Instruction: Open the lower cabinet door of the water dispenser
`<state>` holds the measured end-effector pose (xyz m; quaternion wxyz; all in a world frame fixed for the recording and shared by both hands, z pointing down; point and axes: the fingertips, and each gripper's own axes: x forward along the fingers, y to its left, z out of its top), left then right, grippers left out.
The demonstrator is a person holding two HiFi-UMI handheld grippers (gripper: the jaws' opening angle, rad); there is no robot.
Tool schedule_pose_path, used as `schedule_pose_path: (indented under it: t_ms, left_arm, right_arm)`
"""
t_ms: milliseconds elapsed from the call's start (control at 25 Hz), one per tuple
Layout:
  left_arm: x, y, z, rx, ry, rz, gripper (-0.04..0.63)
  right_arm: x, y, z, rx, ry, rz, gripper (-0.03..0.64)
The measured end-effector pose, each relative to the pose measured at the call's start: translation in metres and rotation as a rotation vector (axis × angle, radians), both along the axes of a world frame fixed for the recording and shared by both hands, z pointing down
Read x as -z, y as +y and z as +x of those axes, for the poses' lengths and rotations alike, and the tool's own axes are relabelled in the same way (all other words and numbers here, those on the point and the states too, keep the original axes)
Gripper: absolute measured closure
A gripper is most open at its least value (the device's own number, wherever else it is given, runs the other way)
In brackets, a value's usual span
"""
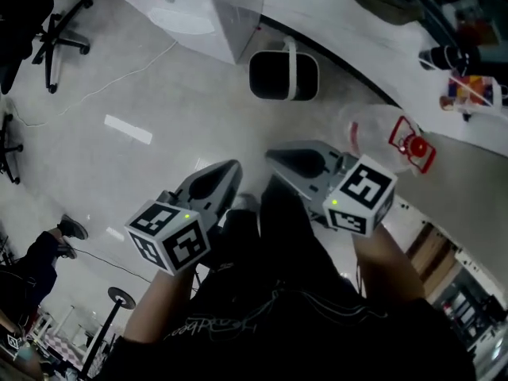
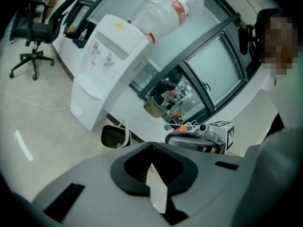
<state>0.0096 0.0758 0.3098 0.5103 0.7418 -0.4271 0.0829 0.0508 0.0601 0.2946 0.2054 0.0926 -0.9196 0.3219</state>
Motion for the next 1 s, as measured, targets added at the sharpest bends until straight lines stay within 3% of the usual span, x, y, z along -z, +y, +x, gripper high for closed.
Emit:
schedule_pose_path:
  t_ms: [240,480,1000]
  left_arm:
    - [-0.055,-0.038,0.007,0.082,-0.030,-0.043,0.595]
    - [-0.096,-0.075,0.016,0.123,-0.070,-0.069,0.595]
    - [-0.150,-0.142,0.018,0.050,-0.118,-0.039,0.594]
  right_arm:
    - [-0.053,-0.028,-0.001,0.111,-0.019,-0.028,0.601]
    - [-0.108,-0.074,0.008,0.125,0.022,0.024,0.603]
    - [-0.159,-0.140,0.020,0.022,0.013,0.026,0.603]
